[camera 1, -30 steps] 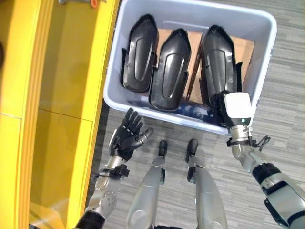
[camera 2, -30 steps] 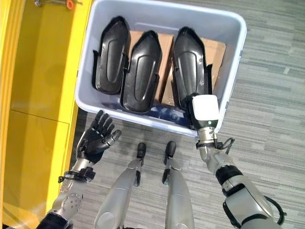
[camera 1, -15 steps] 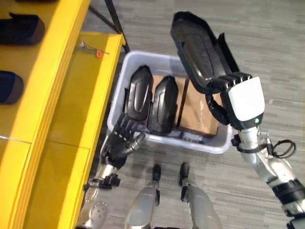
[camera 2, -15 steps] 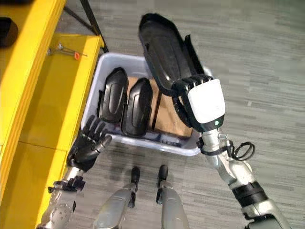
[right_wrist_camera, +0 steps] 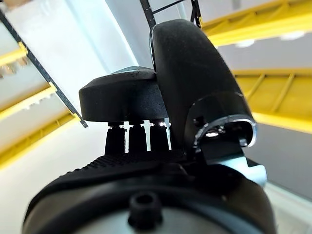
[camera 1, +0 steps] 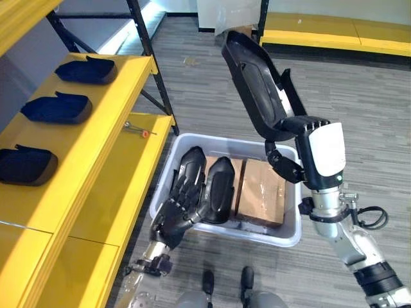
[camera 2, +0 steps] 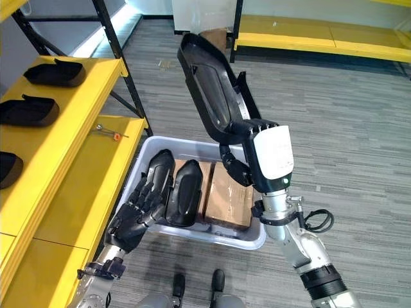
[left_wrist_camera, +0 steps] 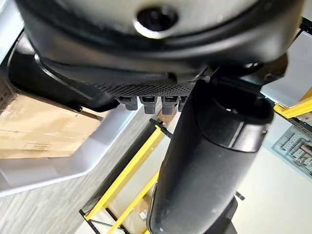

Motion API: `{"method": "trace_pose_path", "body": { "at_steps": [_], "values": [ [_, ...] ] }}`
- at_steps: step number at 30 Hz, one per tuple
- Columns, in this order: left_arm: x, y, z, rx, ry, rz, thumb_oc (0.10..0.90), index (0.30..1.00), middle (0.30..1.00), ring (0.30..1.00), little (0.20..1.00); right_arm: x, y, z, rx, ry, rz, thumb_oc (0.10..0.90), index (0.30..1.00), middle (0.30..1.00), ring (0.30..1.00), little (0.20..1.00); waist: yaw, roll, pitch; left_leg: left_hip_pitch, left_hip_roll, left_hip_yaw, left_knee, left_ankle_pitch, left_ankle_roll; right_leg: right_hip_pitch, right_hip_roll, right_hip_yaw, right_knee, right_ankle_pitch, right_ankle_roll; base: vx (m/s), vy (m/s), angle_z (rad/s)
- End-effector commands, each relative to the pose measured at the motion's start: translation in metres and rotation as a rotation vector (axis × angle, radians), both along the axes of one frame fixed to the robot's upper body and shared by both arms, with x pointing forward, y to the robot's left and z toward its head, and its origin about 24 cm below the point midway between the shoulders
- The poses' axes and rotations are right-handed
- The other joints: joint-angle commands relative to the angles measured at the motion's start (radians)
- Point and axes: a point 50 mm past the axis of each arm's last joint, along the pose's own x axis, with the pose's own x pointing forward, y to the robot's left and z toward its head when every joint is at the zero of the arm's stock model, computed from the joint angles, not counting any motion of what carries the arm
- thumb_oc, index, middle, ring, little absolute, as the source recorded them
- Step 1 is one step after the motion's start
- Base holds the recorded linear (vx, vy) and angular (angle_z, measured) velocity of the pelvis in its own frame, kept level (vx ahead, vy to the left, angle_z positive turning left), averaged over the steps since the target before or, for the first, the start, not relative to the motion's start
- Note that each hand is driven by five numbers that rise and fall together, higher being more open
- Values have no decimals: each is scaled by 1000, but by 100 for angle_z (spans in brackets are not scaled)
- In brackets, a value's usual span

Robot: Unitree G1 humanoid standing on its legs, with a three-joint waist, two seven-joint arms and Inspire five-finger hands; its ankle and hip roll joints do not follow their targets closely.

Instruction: Move parts from the plastic box to the shelf.

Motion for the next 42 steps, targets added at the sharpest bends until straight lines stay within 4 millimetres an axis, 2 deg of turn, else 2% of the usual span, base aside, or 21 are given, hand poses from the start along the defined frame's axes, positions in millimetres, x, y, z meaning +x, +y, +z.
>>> {"method": "trace_pose_path", "body": {
  "at_steps": [1, 4, 5, 6, 7, 8, 10, 12, 16, 18, 23, 26, 29, 32, 34, 36, 37, 38, 39, 40, 42],
  "values": [
    [0, 0, 13, 17, -102, 32, 900, 1000, 1000, 1000, 1000, -13, 30, 39, 98, -161, 211, 400, 300, 300, 300, 300, 11, -31, -122, -39, -20, 2, 33, -16, 1, 35, -10, 26, 7, -37, 36, 16, -37, -2],
    [-2, 2, 12, 18, -93, 58, 900, 1000, 1000, 1000, 1000, -16, 37, 34, 78, -123, 250, 400, 300, 300, 300, 300, 14, -26, -122, -41, -17, 2, 26, -9, -2, 37, -10, 15, 3, -38, 34, 0, 0, 0],
    [-2, 3, 12, 13, -95, 64, 900, 1000, 1000, 1000, 1000, -18, 38, 31, 65, -109, 258, 400, 300, 300, 300, 300, 13, -24, -120, -46, -13, 28, 29, -9, -6, 36, -14, -5, 5, -42, 33, -68, 6, 4],
    [0, 2, 13, 8, -99, 56, 900, 1000, 1000, 1000, 1000, -19, 38, 32, 61, -101, 255, 400, 300, 300, 300, 300, 7, -23, -118, -55, -3, 63, 36, -8, -12, 29, -20, -32, 13, -48, 33, -202, 3, 23],
    [3, -2, 14, 7, -117, 8, 900, 1000, 1000, 1000, 1000, -19, 34, 31, 46, -104, 216, 400, 300, 300, 300, 300, -13, -25, -113, -71, 34, 192, 62, -11, -24, 18, -44, -108, 22, -55, 34, -255, 15, 59],
    [5, -5, 15, 11, -130, -17, 900, 1000, 1000, 1000, 1000, -18, 31, 31, 41, -106, 196, 400, 300, 300, 300, 300, -25, -26, -112, -75, 57, 254, 71, -12, -29, 13, -55, -145, 25, -56, 34, -206, 42, 94],
    [6, -7, 15, 8, -144, -41, 900, 1000, 1000, 1000, 1000, -18, 27, 30, 36, -108, 174, 400, 300, 300, 300, 300, -39, -27, -112, -62, 88, 309, 80, -28, -42, 18, -67, -181, 30, -68, 41, -81, 81, 138],
    [8, -9, 17, 2, -149, -33, 900, 1000, 1000, 1000, 1000, -18, 24, 29, 31, -104, 169, 400, 300, 300, 300, 300, -56, -28, -114, -40, 139, 372, 101, -10, -56, 23, -83, -220, 34, -70, 41, -94, 162, 129],
    [13, -10, 23, 57, -157, -3, 900, 1000, 1000, 1000, 1000, -23, 22, 31, 25, -104, 191, 400, 300, 300, 300, 300, -73, -28, -125, -14, 222, 429, 116, 71, -96, 36, -93, -257, 22, -69, 36, -67, 178, 45],
    [14, -8, 27, 62, -176, 16, 900, 1000, 1000, 1000, 1000, -27, 21, 32, 18, -106, 219, 400, 300, 300, 300, 300, -76, -26, -134, 0, 241, 433, 107, 95, -110, 40, -99, -265, 13, -62, 39, -63, 240, 30],
    [16, 7, 35, 137, -177, 130, 900, 1000, 1000, 1000, 1000, -34, 24, 32, 24, -93, 269, 400, 300, 300, 300, 300, -61, -21, -152, 29, 208, 480, 45, 70, -102, 76, -136, -316, -28, -21, 77, -106, 438, 37],
    [15, 25, 46, 209, -190, 257, 900, 1000, 1000, 1000, 1000, -35, 25, 30, 49, -71, 268, 400, 300, 300, 300, 300, -30, -34, -157, 60, 159, 467, 9, -2, -64, 93, -182, -345, -38, 18, 124, -122, 454, 55],
    [16, 31, 56, 339, -232, 246, 900, 1000, 1000, 1000, 1000, -34, 29, 31, 93, -64, 259, 400, 300, 300, 300, 300, 26, -56, -151, 74, 101, 415, -3, -44, -25, 97, -236, -378, -37, 70, 176, -137, 453, 97],
    [17, 26, 56, 309, -224, 139, 900, 1000, 1000, 1000, 1000, -31, 30, 34, 104, -71, 252, 400, 300, 300, 300, 300, 61, -61, -137, 59, 54, 367, -7, -54, 0, 99, -268, -387, -19, 93, 191, -166, 348, 131],
    [19, 20, 55, 278, -216, 76, 900, 1000, 1000, 1000, 1000, -29, 31, 35, 108, -67, 239, 400, 300, 300, 300, 300, 66, -59, -135, 50, 33, 328, -20, -51, 13, 89, -270, -356, 12, 82, 186, -97, 199, 79],
    [20, 13, 52, 248, -213, 2, 900, 1000, 1000, 1000, 1000, -27, 32, 34, 106, -63, 222, 400, 300, 300, 300, 300, 56, -54, -137, 38, 21, 271, -29, -42, 25, 75, -260, -281, 55, 59, 176, -56, 137, 63],
    [21, 11, 51, 245, -210, -9, 900, 1000, 1000, 1000, 1000, -27, 32, 33, 103, -62, 222, 400, 300, 300, 300, 300, 51, -55, -136, 24, 17, 269, -27, -25, 34, 63, -259, -276, 64, 64, 163, -48, 88, 89],
    [21, 8, 50, 243, -207, -36, 900, 1000, 1000, 1000, 1000, -27, 31, 33, 103, -60, 209, 400, 300, 300, 300, 300, 42, -54, -138, 18, 12, 239, -31, -21, 41, 55, -237, -231, 78, 50, 156, -16, 128, 120],
    [23, 2, 49, 249, -201, -83, 900, 1000, 1000, 1000, 1000, -27, 27, 32, 102, -47, 188, 400, 300, 300, 300, 300, 17, -53, -146, 10, 2, 177, -43, -13, 52, 35, -169, -135, 108, 3, 141, 79, 148, 126],
    [24, 0, 48, 264, -191, -79, 900, 1000, 1000, 1000, 1000, -28, 25, 32, 101, -37, 189, 400, 300, 300, 300, 300, 6, -55, -152, 10, -4, 151, -49, -13, 56, 32, -132, -98, 115, -25, 133, 94, 159, 128],
    [25, -1, 49, 265, -186, -70, 900, 1000, 1000, 1000, 1000, -29, 24, 33, 97, -28, 197, 400, 300, 300, 300, 300, -3, -58, -159, 9, -14, 126, -54, -15, 60, 30, -99, -69, 113, -44, 121, 70, 107, 129]
  ]
}}
